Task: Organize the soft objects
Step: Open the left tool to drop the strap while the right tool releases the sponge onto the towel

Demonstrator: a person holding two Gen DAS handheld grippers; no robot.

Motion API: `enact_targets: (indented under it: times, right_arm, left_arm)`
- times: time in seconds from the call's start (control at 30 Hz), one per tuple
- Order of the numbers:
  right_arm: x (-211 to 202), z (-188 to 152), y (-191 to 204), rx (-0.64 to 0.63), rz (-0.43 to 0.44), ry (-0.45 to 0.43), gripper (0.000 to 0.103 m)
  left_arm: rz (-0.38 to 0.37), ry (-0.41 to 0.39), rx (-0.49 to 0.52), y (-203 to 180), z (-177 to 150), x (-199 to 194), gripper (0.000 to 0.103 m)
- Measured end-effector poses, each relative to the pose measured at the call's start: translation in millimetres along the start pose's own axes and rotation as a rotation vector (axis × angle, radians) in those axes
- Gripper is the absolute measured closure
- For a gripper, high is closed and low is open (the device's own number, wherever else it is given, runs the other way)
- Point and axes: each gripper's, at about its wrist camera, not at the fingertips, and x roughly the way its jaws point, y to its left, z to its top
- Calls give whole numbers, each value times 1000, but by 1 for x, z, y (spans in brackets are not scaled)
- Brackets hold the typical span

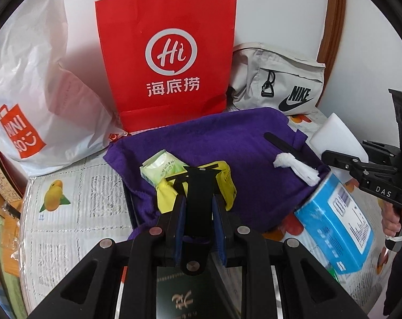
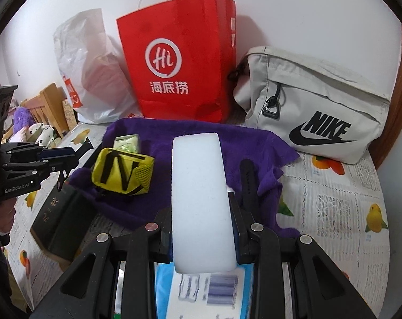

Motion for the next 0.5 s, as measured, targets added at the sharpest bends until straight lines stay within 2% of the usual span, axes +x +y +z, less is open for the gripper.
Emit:
enact_targets:
  times: [0.5]
  right_arm:
    - [53,25,-24,-1,-29,88,72]
  left_arm:
    - [2,56,-36,15,25,44,83]
